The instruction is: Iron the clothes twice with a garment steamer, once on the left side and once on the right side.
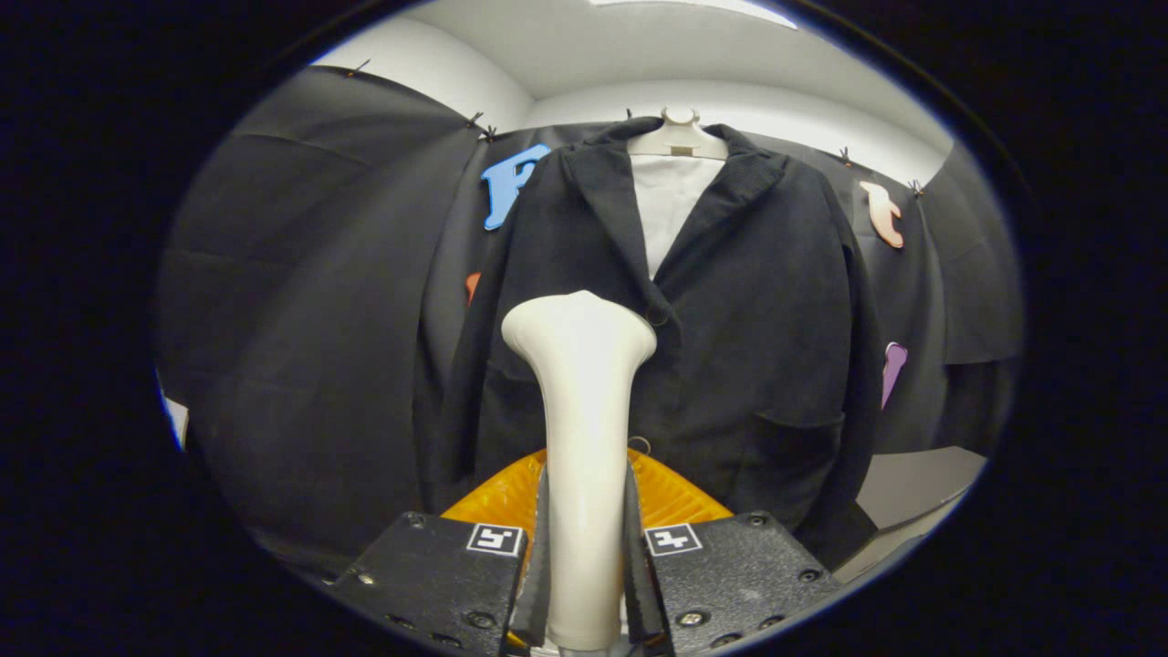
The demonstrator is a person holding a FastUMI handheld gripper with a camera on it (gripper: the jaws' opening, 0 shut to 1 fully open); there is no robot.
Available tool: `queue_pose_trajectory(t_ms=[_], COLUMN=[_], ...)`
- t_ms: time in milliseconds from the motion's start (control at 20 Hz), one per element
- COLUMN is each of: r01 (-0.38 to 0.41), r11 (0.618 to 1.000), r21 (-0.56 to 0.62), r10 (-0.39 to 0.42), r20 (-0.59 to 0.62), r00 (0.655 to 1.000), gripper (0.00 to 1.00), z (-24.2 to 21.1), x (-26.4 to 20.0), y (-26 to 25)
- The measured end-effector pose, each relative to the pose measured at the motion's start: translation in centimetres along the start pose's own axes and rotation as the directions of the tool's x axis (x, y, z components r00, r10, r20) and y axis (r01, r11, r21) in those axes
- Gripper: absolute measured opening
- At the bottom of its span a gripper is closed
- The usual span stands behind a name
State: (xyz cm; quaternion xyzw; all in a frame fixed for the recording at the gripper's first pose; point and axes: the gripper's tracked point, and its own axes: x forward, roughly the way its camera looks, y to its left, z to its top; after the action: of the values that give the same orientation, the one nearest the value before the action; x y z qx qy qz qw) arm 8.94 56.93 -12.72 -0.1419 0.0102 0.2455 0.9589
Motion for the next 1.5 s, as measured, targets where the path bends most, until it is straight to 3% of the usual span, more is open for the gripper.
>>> queue_pose_trajectory(t_ms=[300, 900, 1200, 1500], r01=[-0.010, -0.131, -0.072, 0.055], r11=[1.000, 0.991, 0.996, 0.998], r21=[-0.008, -0.038, -0.042, -0.018], r10=[0.010, 0.119, 0.056, -0.058], r20=[-0.084, -0.240, -0.304, -0.294], r00=[0.996, 0.963, 0.951, 0.954], gripper=[0.35, 0.36, 0.35, 0.36], z=[-3.5, -10.8, -12.8, -11.5], x=[-0.4, -2.9, -5.7, -12.2], y=[-0.8, -0.5, -2.8, -7.5])
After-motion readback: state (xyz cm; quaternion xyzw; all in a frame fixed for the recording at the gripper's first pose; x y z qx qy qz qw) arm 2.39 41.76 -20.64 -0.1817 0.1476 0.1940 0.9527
